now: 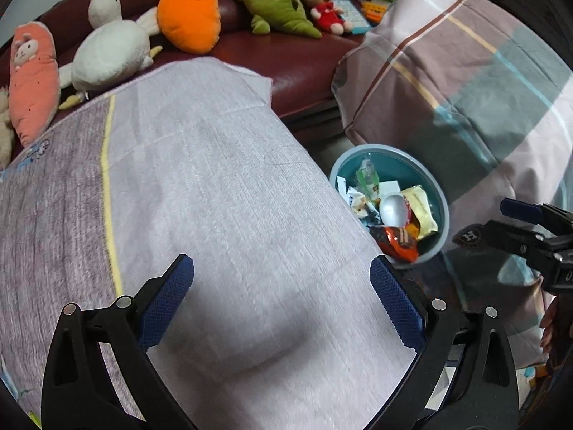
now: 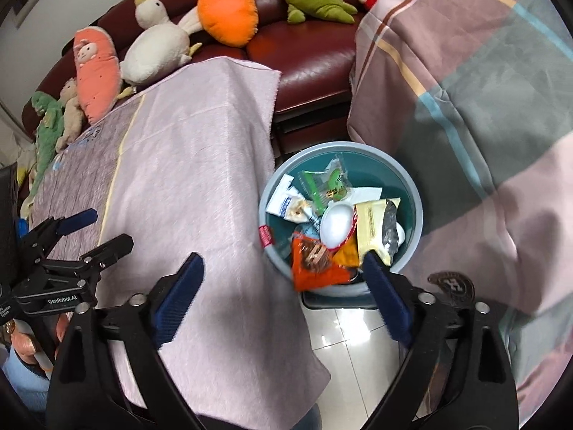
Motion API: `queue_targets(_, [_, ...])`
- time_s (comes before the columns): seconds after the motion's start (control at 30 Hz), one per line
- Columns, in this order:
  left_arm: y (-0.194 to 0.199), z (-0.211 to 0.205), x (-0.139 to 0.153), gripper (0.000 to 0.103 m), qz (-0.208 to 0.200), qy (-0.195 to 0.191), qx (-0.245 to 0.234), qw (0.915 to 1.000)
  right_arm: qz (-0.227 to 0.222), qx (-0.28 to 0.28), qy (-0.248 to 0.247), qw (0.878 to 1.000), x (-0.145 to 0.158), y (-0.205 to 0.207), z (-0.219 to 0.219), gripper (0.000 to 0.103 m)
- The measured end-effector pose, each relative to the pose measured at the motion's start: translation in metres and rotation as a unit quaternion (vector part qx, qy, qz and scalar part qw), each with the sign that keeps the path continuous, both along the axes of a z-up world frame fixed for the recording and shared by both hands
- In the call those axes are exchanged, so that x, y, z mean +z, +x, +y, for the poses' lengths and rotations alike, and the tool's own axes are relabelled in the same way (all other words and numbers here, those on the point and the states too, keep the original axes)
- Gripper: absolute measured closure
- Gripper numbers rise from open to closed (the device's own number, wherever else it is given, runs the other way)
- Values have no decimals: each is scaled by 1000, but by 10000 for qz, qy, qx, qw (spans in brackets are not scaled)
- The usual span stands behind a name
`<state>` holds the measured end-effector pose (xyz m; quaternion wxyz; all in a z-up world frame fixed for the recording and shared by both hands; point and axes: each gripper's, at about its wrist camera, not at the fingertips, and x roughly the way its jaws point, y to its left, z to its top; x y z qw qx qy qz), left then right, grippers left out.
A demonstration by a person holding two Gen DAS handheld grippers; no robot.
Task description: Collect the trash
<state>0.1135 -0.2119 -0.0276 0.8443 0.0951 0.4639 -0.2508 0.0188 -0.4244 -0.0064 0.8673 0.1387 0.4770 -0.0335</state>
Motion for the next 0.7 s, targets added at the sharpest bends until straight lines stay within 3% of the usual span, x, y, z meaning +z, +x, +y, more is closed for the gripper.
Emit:
queue_targets(0.13, [-19, 11, 12, 4, -126, -123, -48, 9998, -71, -30, -170, 9998, 10, -18, 11, 7])
queue_targets(0.23, [-33, 16, 16, 4, -236, -73, -7, 9997, -58, -71, -297, 9995, 13, -31, 18, 7])
queue_targets(0.37, [-44, 21, 17, 4, -70, -205, -147, 9997, -35, -105, -498, 9987, 16, -45, 27, 7])
queue_targets(0.7, [-68, 27, 27, 4, -348, -139, -93, 9993, -92, -125, -749, 9971, 16, -73, 38, 7])
